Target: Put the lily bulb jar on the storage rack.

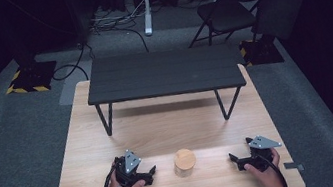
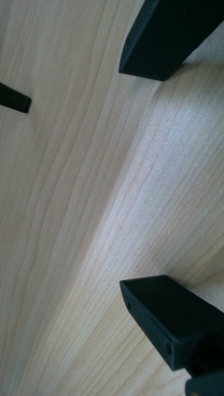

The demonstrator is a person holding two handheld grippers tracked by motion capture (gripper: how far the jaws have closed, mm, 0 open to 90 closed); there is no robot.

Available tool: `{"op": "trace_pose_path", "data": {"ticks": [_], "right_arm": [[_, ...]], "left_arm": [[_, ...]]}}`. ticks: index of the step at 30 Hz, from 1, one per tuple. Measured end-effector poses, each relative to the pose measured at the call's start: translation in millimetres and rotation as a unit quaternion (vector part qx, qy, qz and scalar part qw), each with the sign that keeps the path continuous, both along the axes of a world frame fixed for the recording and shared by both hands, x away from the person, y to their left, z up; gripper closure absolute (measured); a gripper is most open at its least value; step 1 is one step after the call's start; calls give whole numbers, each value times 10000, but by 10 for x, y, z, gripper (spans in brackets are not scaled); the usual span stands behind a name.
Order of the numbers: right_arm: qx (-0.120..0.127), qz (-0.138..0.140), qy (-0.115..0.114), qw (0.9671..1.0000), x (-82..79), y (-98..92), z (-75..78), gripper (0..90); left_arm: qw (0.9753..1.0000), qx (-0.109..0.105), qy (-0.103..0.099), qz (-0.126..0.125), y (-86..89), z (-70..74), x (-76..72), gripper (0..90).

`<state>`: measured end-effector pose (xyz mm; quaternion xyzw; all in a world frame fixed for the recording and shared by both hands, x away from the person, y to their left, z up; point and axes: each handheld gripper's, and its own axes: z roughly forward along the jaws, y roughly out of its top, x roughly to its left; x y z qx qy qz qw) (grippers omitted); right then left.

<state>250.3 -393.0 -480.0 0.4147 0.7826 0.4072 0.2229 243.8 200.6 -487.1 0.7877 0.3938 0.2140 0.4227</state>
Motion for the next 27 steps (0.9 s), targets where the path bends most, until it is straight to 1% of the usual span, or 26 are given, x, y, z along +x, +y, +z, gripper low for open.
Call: {"op": "trace_pose_path", "data": {"ticks": [13,17,21,22,25,27], "right_arm": [[-1,21,4,10000,3,-5,2,0],[-4,141,8,9999,14,-30,5,0],[-12,384,36,9993,54,-60,20,2],[-13,446,20,9990,60,-67,22,3],[97,622,-54,9980,60,-109,29,3],[175,687,-180,9973,38,-116,44,9]], "left_arm": [[10000,-1,0,0,0,0,1,5],[10000,-12,2,14,-4,-1,2,5],[10000,-13,2,14,-4,-1,2,6],[10000,-14,2,15,-4,-1,2,6],[10000,-14,2,15,-4,-1,1,5],[10000,-13,2,14,-3,-1,2,6]]}}
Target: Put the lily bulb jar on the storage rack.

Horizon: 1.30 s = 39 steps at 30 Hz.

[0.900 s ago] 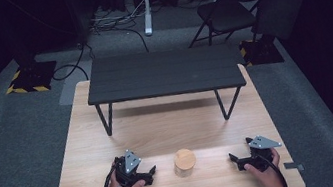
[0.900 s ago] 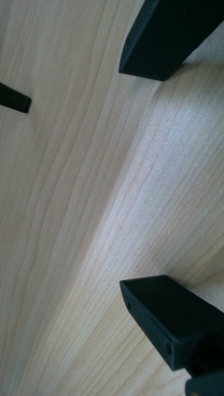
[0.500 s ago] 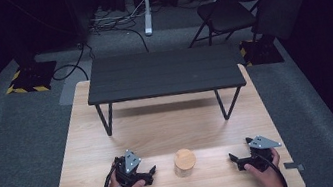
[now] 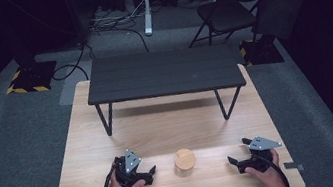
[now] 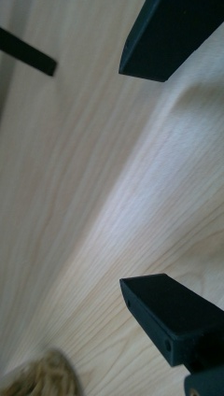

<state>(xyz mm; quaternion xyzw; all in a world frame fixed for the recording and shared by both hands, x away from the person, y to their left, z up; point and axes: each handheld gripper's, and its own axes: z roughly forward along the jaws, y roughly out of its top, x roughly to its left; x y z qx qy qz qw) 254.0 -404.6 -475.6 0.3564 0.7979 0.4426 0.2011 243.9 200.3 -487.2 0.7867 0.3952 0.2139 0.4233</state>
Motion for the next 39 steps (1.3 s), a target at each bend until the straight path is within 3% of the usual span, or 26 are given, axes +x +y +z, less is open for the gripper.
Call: {"op": "trace_pose_path", "data": {"ticks": [4,11,15,23,31,39], "right_arm": [[143,317,-185,9992,20,11,82,9],[105,838,-263,9961,144,112,214,9],[239,1161,-303,9925,223,137,269,9],[247,1597,-357,9862,340,241,380,9],[242,2208,-288,9746,498,388,491,9],[183,2611,-210,9649,611,577,558,9]], "left_arm": [[10000,-1,0,1,0,0,0,6],[10000,-1,0,1,0,0,0,5],[10000,-1,1,1,0,0,0,6],[10000,-1,1,0,0,0,0,6],[10000,-1,1,0,0,0,1,6],[10000,-2,0,1,0,0,1,5]]}}
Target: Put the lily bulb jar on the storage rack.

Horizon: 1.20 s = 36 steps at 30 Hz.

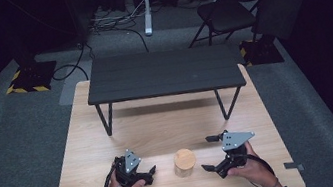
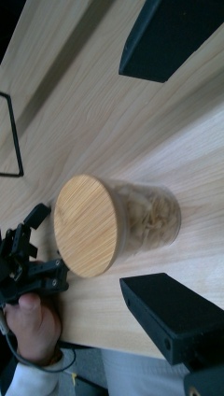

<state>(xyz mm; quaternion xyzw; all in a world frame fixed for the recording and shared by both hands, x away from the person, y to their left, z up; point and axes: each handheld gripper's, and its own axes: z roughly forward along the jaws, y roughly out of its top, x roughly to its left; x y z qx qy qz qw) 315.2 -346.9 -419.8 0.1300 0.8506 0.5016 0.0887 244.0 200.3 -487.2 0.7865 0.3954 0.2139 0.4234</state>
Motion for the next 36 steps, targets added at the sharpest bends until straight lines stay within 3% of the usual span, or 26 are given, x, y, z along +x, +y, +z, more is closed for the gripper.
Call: {"op": "trace_pose_path", "data": {"ticks": [10,36], "right_arm": [[-70,311,50,9995,82,205,18,9],[-126,478,200,9986,190,551,-161,10]], "left_arm": [[10000,2,0,-2,0,0,1,6],[10000,2,1,-9,2,1,5,6]]}}
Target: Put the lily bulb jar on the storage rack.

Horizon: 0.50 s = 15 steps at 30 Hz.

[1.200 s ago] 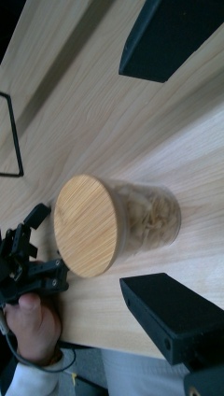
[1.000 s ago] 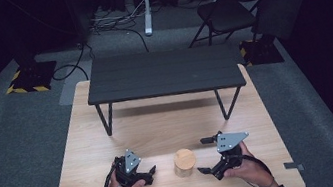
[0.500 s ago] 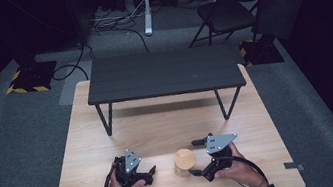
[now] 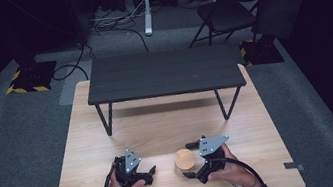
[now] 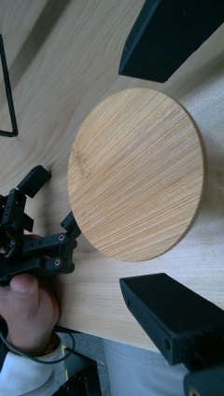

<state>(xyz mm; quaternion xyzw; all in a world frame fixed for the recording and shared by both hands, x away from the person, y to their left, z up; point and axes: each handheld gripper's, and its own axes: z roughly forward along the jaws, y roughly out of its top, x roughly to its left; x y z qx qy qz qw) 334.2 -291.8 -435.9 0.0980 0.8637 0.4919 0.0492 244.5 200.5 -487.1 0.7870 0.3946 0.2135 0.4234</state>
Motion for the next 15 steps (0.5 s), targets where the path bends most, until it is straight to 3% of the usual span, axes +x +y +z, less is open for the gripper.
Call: {"op": "trace_pose_path", "data": {"ticks": [6,15], "right_arm": [[-131,0,-56,9999,10,51,-57,31],[-230,152,-258,9993,8,84,-105,219]], "left_arm": [[10000,-1,-1,-1,0,0,1,5],[10000,-2,0,-5,1,0,2,5]]}}
